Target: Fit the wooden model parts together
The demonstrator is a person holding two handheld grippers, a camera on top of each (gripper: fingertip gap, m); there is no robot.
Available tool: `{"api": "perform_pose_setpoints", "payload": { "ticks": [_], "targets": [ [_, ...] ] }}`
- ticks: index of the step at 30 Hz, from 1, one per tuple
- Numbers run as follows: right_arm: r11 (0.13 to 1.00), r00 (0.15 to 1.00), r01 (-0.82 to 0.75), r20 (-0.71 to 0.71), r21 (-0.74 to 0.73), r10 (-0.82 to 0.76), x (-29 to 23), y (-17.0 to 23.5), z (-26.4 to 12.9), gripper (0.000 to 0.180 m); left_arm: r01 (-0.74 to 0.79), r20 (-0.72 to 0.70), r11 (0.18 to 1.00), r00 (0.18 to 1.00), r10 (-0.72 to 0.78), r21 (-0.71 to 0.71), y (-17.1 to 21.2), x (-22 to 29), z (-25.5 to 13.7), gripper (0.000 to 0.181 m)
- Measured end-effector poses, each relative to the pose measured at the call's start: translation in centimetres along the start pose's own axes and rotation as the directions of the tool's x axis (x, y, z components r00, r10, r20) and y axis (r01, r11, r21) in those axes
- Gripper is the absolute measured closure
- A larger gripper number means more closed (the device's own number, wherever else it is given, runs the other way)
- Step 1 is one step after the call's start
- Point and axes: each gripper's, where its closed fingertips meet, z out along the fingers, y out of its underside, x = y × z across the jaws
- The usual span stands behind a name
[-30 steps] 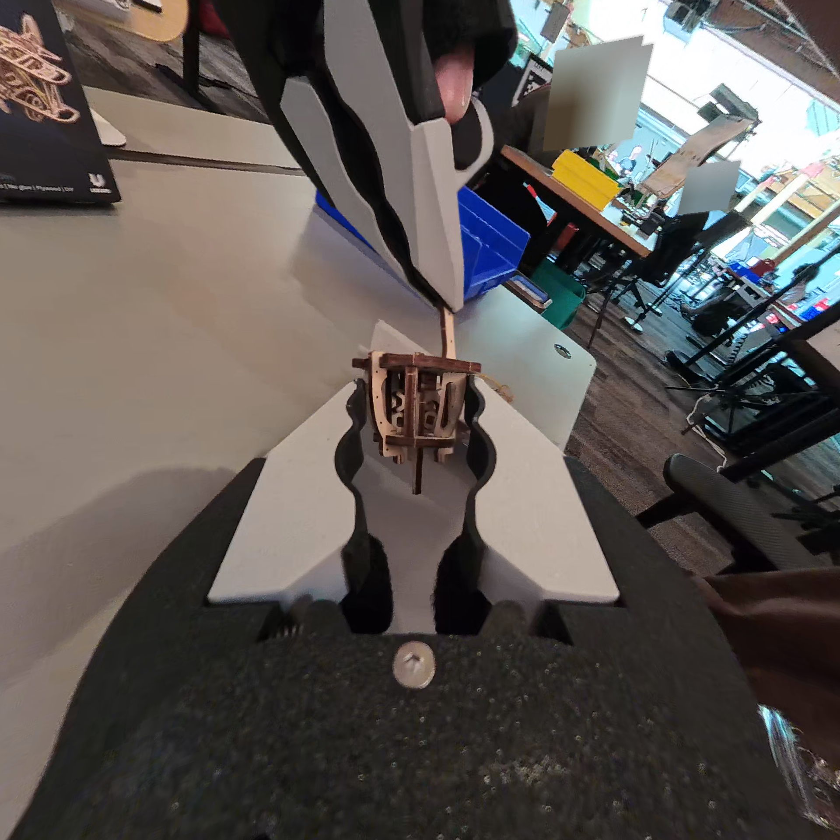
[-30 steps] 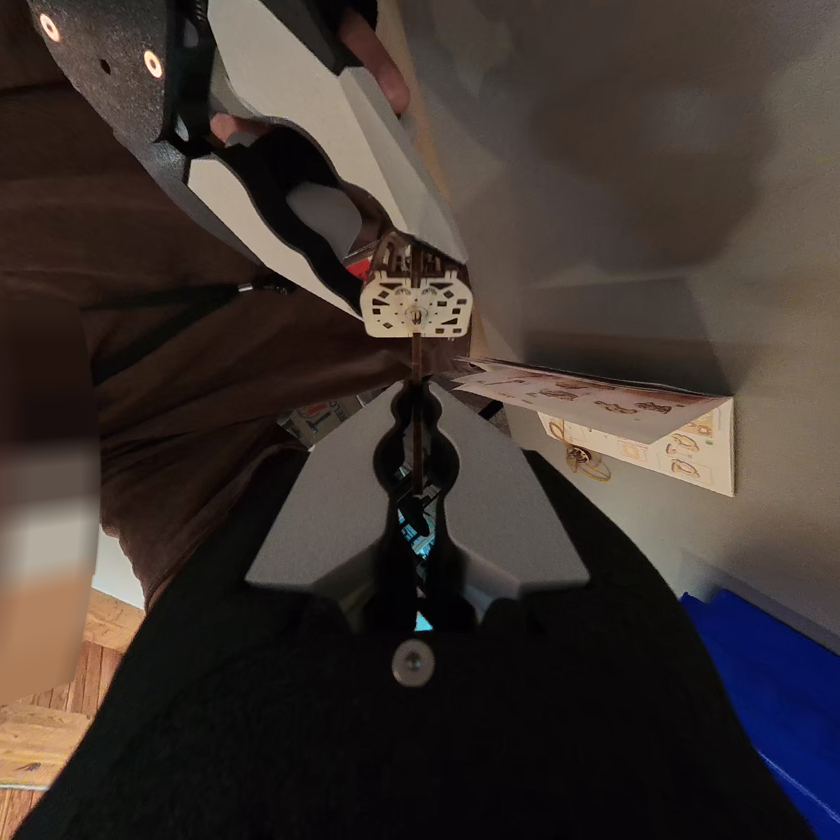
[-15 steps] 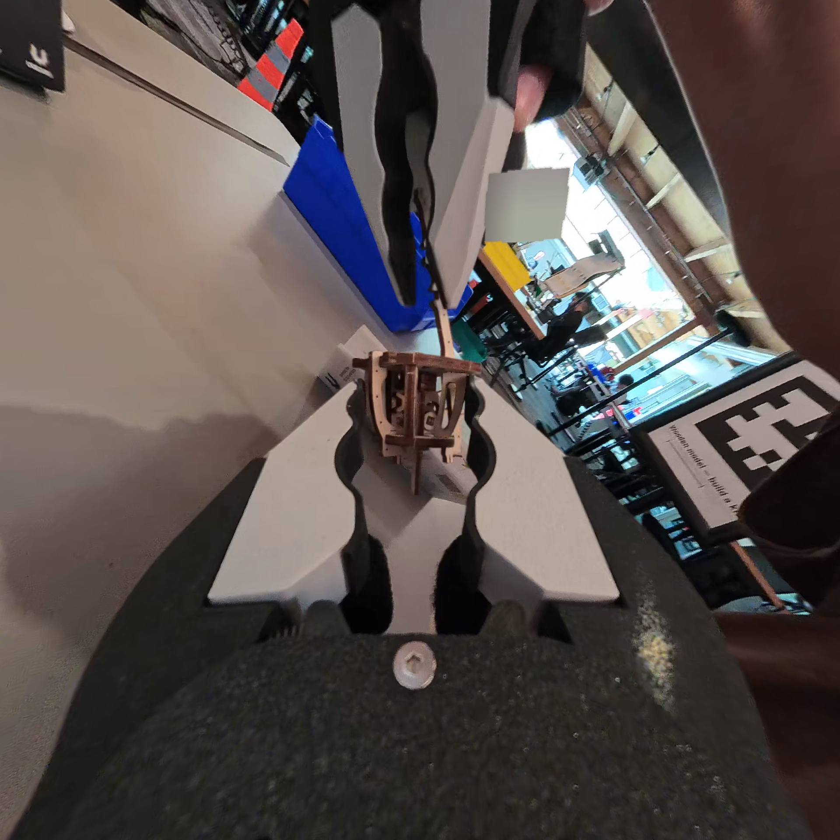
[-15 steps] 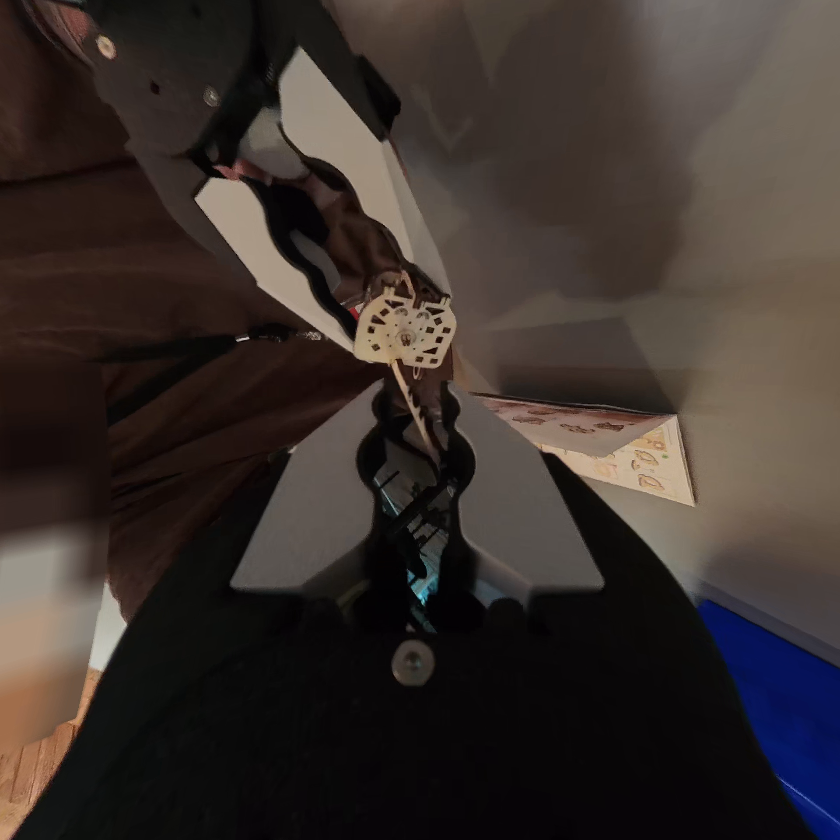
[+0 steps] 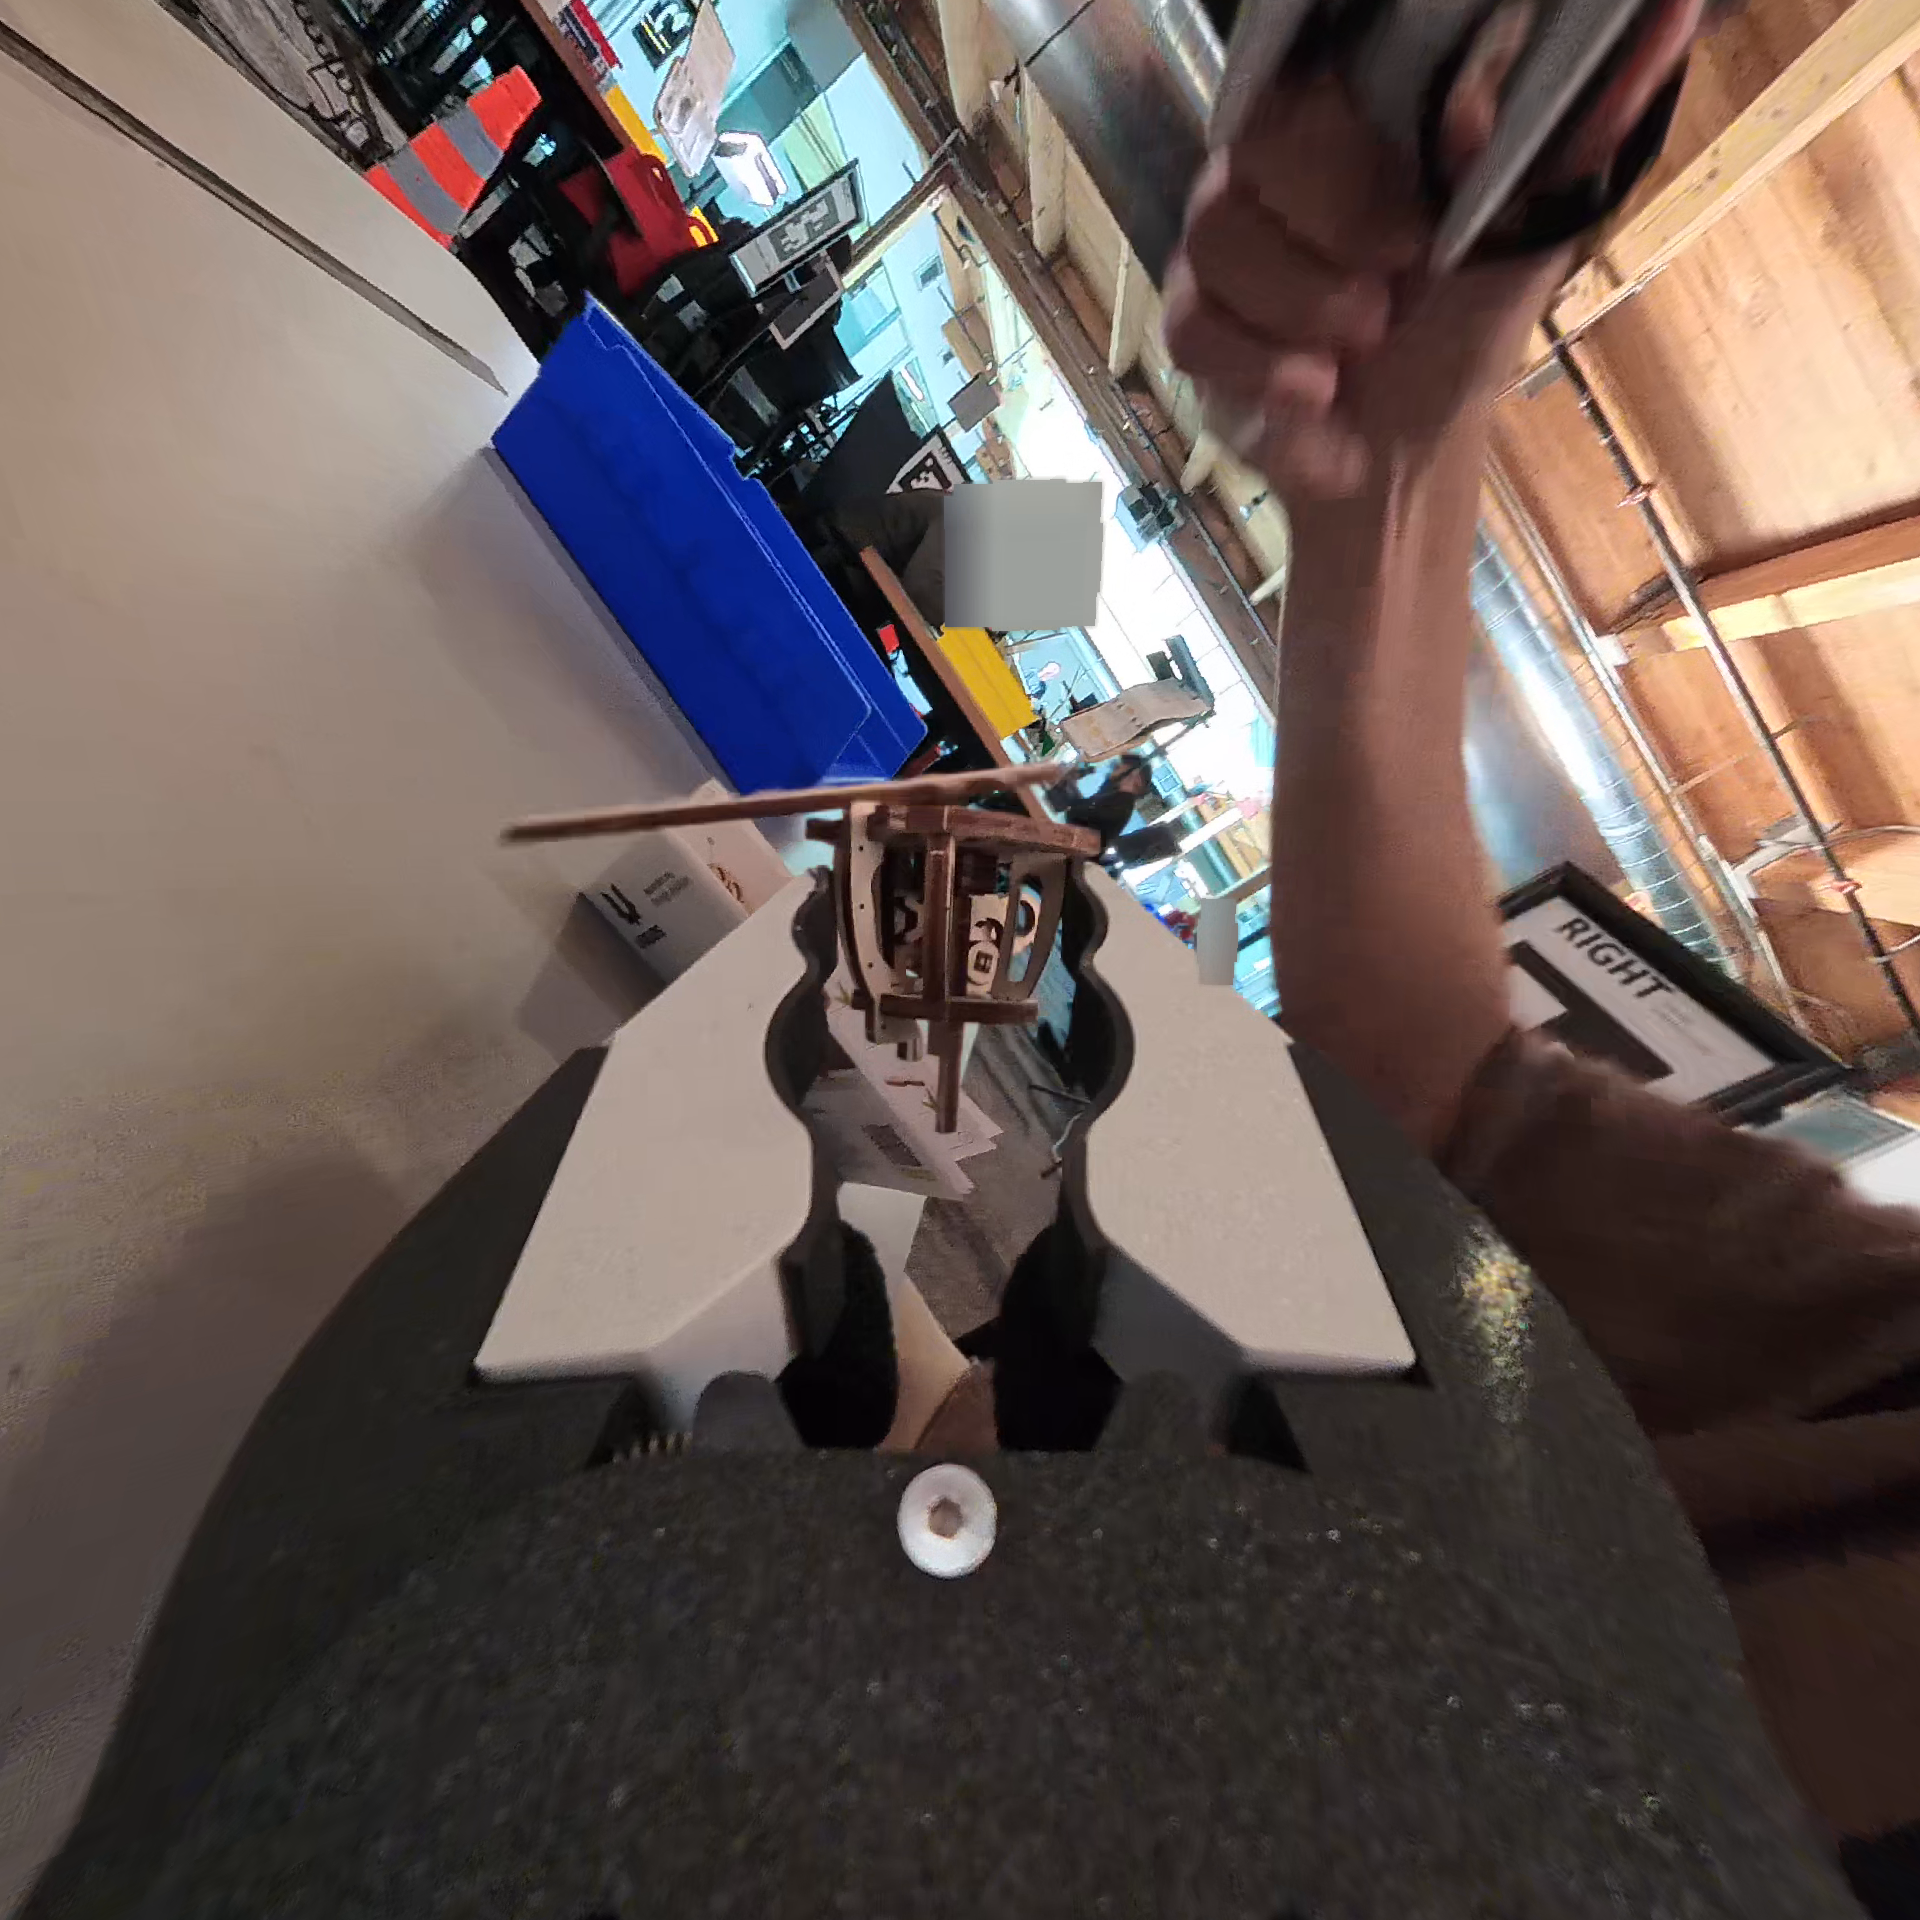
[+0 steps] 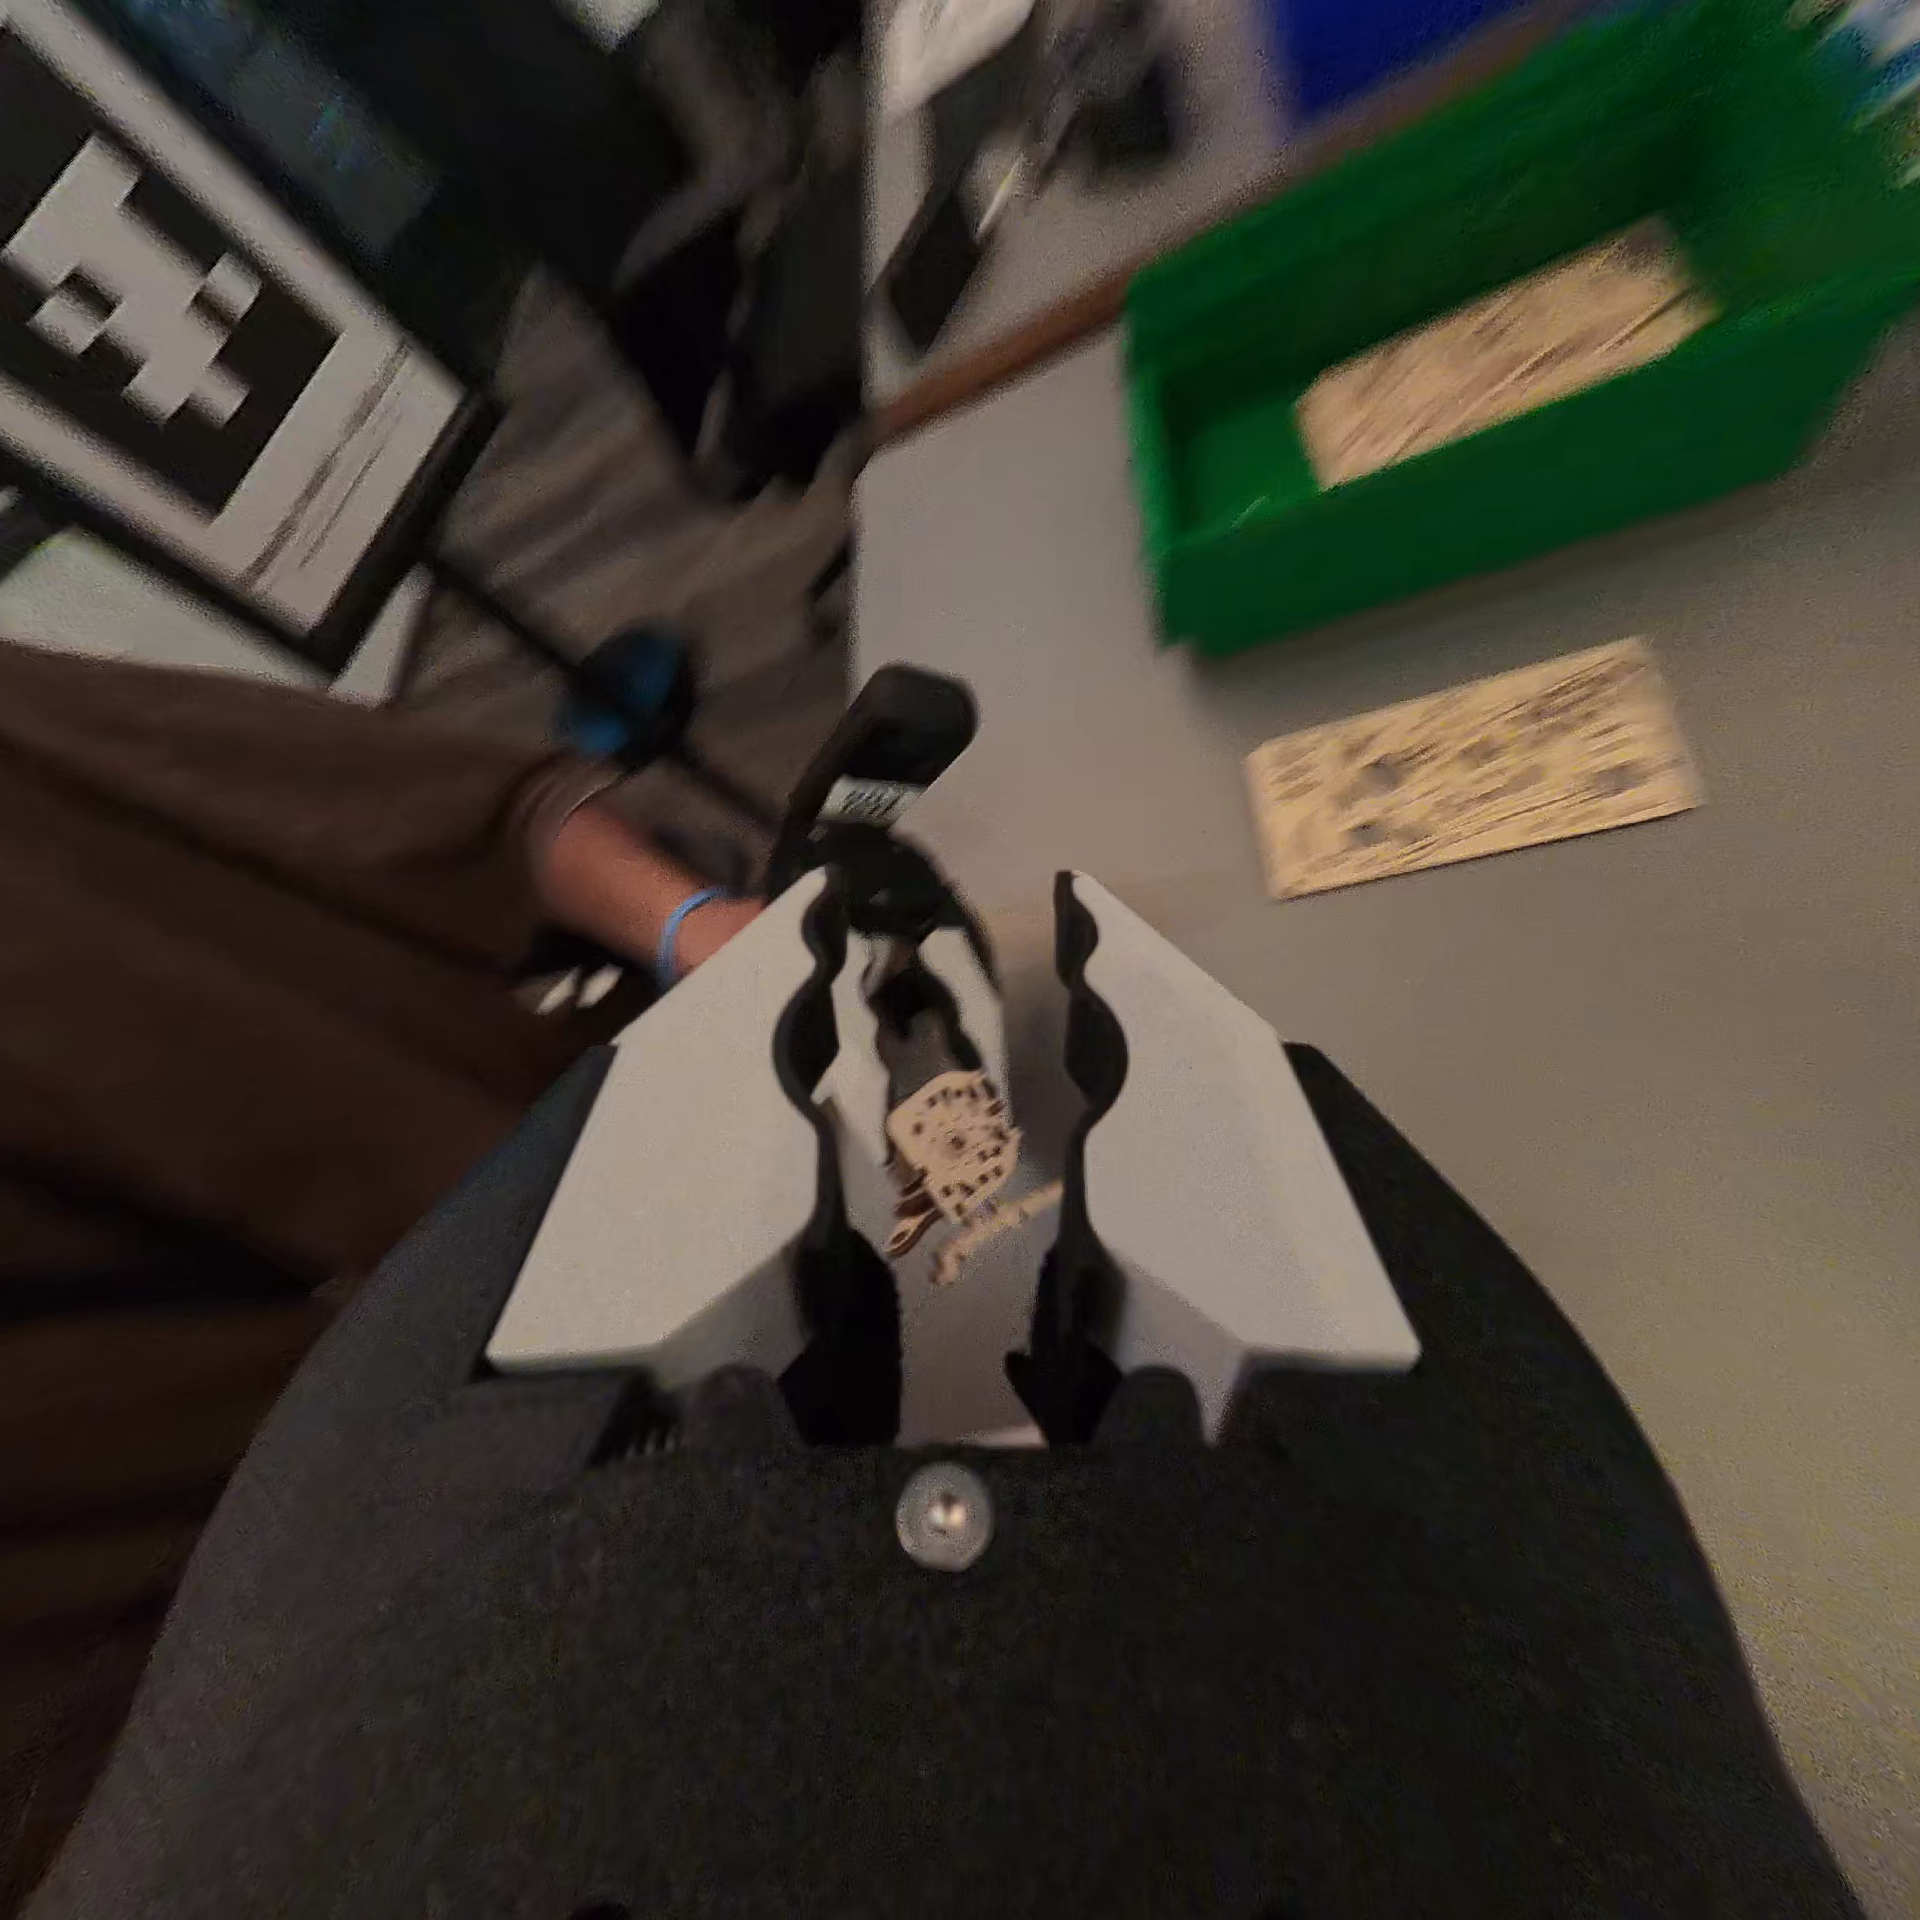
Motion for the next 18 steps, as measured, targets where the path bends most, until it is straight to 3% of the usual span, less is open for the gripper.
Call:
{"api": "perform_pose_setpoints", "payload": {
  "ticks": [3,6,10,15,18],
  "targets": [
    [0.951,0.952,0.128,-0.305,0.282,-0.038,-0.3,3.7,-3.8,0.141,0.025,0.007,1.000,1.000,-0.025,0.011,-0.3,-0.5,-0.3,0.141],
    [0.933,0.818,0.169,-0.573,0.318,0.047,2.1,12.3,-6.3,0.143,0.020,0.056,0.999,0.998,-0.022,0.034,-1.0,-1.5,-1.5,0.140],
    [0.928,0.785,0.066,-0.593,0.367,0.179,2.9,18.7,-6.1,0.146,0.007,0.163,0.996,0.986,-0.021,0.085,-2.6,-3.5,-3.9,0.140],
    [0.950,0.756,0.174,-0.654,0.261,0.041,5.5,17.2,-6.4,0.158,-0.069,0.232,0.995,0.971,0.052,0.067,-3.6,-4.2,-4.8,0.140],
    [0.990,0.771,0.107,-0.636,0.091,-0.025,11.4,18.8,-5.4,0.157,-0.105,0.237,0.993,0.967,0.090,0.049,-3.6,-3.9,-4.8,0.140]
  ]
}}
